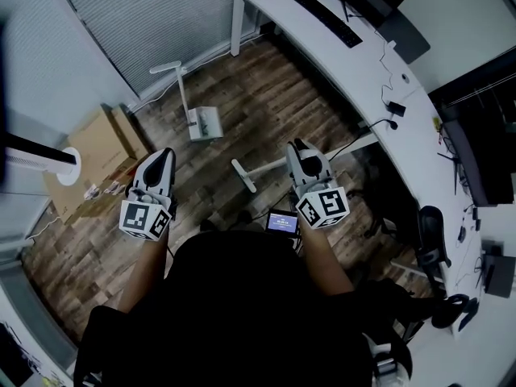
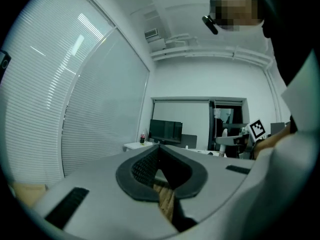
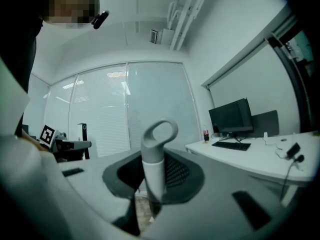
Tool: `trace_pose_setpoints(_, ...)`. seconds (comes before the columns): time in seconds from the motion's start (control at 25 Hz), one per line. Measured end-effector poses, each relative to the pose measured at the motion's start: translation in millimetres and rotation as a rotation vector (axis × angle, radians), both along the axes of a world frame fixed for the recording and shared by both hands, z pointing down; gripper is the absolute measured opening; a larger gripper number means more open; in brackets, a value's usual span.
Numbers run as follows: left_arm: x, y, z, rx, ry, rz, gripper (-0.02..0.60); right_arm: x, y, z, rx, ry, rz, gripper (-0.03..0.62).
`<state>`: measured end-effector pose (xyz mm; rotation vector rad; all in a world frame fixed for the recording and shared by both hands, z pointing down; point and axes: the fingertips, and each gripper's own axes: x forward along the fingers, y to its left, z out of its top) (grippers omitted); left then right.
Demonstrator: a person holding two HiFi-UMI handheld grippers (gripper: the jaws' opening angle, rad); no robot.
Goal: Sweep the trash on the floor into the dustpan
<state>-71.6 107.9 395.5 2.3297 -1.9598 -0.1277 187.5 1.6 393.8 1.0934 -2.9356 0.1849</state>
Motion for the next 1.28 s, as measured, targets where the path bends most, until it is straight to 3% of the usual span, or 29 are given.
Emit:
trace_pose_setpoints(0.88,-4,18,-1,-0.014,0.005,0.005,-0.006,8,12,-6,0.016,-0.024,0.028,0.072)
trace_pose_setpoints(1.28,18,8,0,-0.026,0.007,0.029,-0.006,17,9,-1,0.001,-0.021,-0.003,0.072)
